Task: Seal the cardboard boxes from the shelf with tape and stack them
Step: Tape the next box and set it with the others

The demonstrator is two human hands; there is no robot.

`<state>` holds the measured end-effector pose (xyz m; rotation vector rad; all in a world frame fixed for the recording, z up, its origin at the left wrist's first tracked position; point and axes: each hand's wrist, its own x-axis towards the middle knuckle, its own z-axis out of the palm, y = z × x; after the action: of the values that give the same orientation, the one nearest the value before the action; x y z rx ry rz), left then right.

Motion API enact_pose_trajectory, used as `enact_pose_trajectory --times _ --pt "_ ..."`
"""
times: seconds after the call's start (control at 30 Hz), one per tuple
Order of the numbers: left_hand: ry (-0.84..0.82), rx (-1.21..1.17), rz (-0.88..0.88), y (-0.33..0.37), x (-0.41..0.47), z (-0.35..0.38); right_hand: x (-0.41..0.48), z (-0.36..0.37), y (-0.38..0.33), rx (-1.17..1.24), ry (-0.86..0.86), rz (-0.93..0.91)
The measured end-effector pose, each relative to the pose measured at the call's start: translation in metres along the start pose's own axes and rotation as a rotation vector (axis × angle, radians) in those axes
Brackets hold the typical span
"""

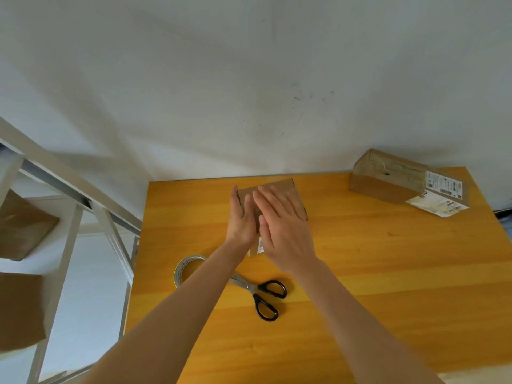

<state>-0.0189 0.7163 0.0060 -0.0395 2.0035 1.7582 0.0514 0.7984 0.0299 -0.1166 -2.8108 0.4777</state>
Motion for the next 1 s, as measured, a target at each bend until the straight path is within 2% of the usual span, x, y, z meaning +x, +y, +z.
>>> enact_pose_trajectory --times 0.07,0.13,0.27,0.33,0.5,0.67,0.77,0.93,1.0 --pt "-0.001 -0.041 -0.009 0.000 0.001 0.000 0.005 0.002 0.008 -0.099 -0.168 0.015" --pt "-0.002 -0.103 -0.035 -0.001 0.003 -0.001 0.003 0.008 0.018 -0.168 -0.228 0.039" --pt "-0.001 -0.112 -0.037 -0.009 0.002 -0.001 0.002 0.015 0.023 -0.069 -0.173 0.417" --pt "0.054 -0.157 -0.086 -0.011 0.001 0.002 0.006 0.019 0.022 0.019 -0.162 0.514" --pt "0.093 -0.418 -0.324 -0.022 0.005 0.006 0.005 0.017 0.026 0.110 -0.155 0.535" --pt "0.103 -0.479 -0.429 -0.041 0.011 0.007 0.008 0.013 0.029 0.175 -0.227 0.518" --pt "0.113 -0.475 -0.464 -0.048 0.020 0.006 0.011 0.005 0.032 0.053 -0.328 0.445" --pt "0.105 -0.522 -0.492 -0.054 0.028 0.007 0.025 -0.004 0.029 -0.138 -0.453 -0.052" --pt "0.113 -0.535 -0.491 -0.054 0.028 0.007 0.034 -0.001 0.025 -0.224 -0.494 -0.187"
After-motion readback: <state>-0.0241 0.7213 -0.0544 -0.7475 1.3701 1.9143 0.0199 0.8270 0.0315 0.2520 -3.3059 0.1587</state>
